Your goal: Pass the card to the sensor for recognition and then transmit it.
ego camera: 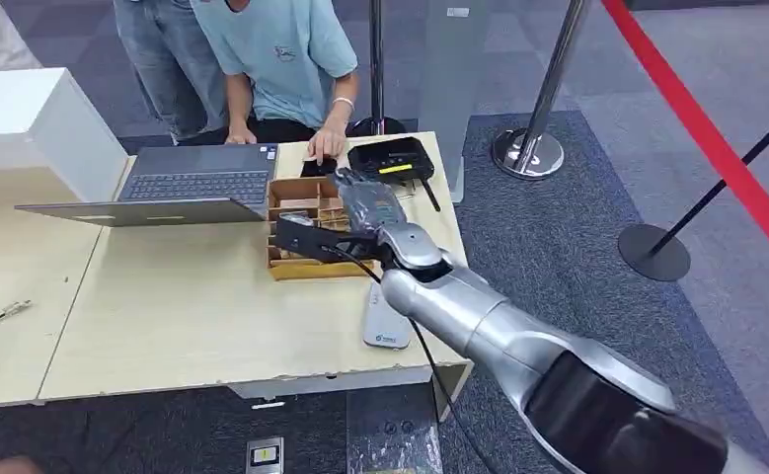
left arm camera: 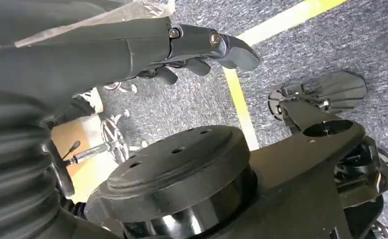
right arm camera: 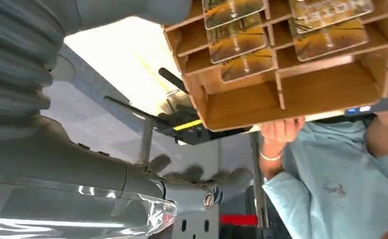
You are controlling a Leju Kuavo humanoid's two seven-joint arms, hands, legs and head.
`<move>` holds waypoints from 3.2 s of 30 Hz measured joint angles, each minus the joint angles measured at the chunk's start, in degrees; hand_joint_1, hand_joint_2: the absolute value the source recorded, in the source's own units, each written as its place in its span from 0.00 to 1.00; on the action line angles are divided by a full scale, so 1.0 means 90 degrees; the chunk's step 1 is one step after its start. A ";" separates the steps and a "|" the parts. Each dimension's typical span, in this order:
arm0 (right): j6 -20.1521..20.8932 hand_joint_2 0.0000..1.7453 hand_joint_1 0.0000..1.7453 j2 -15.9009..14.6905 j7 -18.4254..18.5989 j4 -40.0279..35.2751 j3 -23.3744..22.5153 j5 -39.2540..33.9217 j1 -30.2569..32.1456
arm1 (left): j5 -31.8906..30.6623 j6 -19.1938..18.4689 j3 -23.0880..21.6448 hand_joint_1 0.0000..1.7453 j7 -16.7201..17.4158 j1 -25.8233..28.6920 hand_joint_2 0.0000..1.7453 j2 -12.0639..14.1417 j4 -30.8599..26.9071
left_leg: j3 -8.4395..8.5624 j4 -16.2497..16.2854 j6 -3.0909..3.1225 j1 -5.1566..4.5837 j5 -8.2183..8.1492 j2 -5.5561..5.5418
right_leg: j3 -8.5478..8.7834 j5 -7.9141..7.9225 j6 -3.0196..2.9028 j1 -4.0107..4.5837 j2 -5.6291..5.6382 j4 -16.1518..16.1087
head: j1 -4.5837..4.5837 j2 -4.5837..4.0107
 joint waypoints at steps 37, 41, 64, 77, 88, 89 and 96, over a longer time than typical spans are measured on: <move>-0.0015 1.00 0.61 0.0335 -0.0073 0.1232 0.0117 0.0155 -0.0005 | 0.0005 -0.0046 0.0000 0.00 0.0058 0.0004 1.00 -0.0051 0.0000 | -0.0001 0.0000 0.0000 0.0000 0.0000 0.0001 | -0.0002 0.0000 0.0000 0.0000 0.0000 0.0000 | 0.0000 0.0000; 0.0024 1.00 0.66 0.0416 -0.0119 0.1302 0.0141 0.0168 -0.0002 | 0.0007 -0.0046 0.0000 0.00 0.0068 0.0004 1.00 -0.0066 0.0000 | 0.0000 0.0000 0.0000 0.0000 0.0000 0.0001 | -0.0002 0.0000 0.0000 0.0000 0.0000 0.0000 | 0.0000 0.0000; 0.0061 1.00 0.51 0.0658 -0.0194 0.1647 0.0270 0.0204 -0.0001 | 0.0019 -0.0063 0.0000 0.00 0.0136 0.0005 1.00 -0.0104 0.0000 | -0.0002 0.0000 0.0000 0.0000 0.0000 0.0000 | -0.0003 0.0000 0.0000 0.0000 0.0000 0.0000 | 0.0000 0.0000; 0.0017 1.00 0.48 0.0663 -0.0204 0.1708 0.0248 0.0112 -0.0158 | 0.0036 -0.0119 -0.0002 0.00 0.0265 0.0008 1.00 -0.0112 0.0000 | -0.0001 0.0001 0.0000 0.0000 0.0000 0.0002 | -0.0003 0.0000 0.0000 0.0000 0.0000 0.0000 | 0.0000 0.0000; 0.0003 1.00 0.48 0.0564 -0.0182 0.1708 0.0197 0.0085 -0.0439 | 0.0058 -0.0148 -0.0002 0.00 0.0333 0.0009 1.00 -0.0126 0.0000 | -0.0001 0.0001 0.0000 0.0000 0.0000 0.0002 | -0.0004 0.0000 0.0000 0.0000 0.0000 0.0000 | 0.0000 0.0000; 0.0005 1.00 0.49 0.0559 -0.0180 0.1708 0.0197 0.0090 -0.0452 | 0.0061 -0.0148 -0.0002 0.00 0.0333 0.0009 1.00 -0.0126 0.0000 | -0.0001 0.0001 0.0000 0.0000 0.0000 0.0002 | -0.0004 0.0000 0.0000 0.0000 0.0000 0.0000 | 0.0000 0.0000; 0.0054 1.00 0.50 0.0571 -0.0180 0.1708 0.0202 0.0124 -0.0460 | 0.0095 -0.0187 -0.0002 0.00 0.0369 0.0008 1.00 -0.0126 0.0000 | -0.0002 0.0001 0.0000 0.0000 0.0000 0.0002 | -0.0004 0.0000 0.0000 0.0000 0.0000 0.0000 | 0.0000 0.0000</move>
